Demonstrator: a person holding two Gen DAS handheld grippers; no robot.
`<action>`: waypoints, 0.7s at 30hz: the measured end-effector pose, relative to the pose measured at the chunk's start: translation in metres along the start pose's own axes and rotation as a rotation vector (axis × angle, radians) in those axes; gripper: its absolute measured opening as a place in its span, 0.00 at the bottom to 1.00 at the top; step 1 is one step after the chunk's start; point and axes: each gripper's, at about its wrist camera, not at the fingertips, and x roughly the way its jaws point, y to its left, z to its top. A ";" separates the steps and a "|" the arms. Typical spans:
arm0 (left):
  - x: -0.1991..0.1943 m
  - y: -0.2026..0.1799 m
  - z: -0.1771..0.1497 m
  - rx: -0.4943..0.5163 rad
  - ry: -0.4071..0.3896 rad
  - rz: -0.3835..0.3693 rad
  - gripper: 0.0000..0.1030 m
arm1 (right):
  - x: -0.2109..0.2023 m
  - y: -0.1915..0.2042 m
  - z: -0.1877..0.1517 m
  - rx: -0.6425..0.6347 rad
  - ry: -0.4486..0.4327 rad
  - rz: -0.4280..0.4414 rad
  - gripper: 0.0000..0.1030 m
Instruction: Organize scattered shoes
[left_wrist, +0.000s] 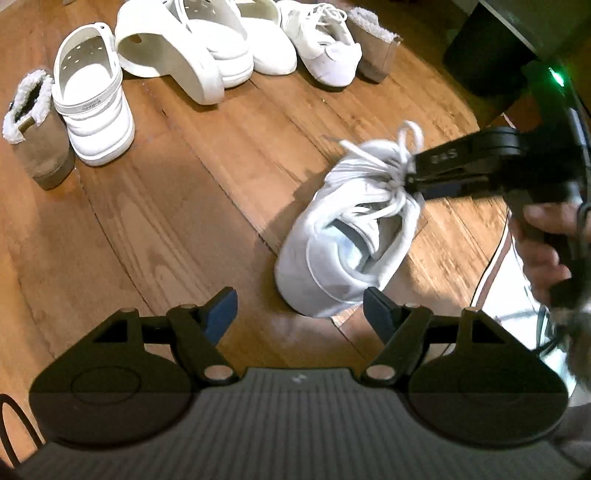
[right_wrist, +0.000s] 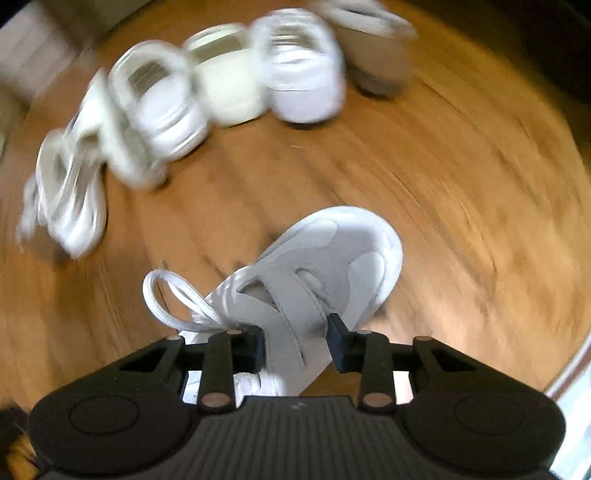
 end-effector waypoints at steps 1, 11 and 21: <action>0.003 0.002 0.001 -0.004 0.001 -0.002 0.72 | -0.002 -0.007 -0.002 0.064 0.002 0.017 0.33; 0.029 0.011 0.004 -0.047 0.060 -0.054 0.75 | 0.002 -0.010 -0.025 0.101 0.074 -0.018 0.40; 0.034 0.019 0.004 -0.075 0.075 -0.062 0.75 | -0.022 0.038 -0.044 -0.157 -0.092 -0.080 0.45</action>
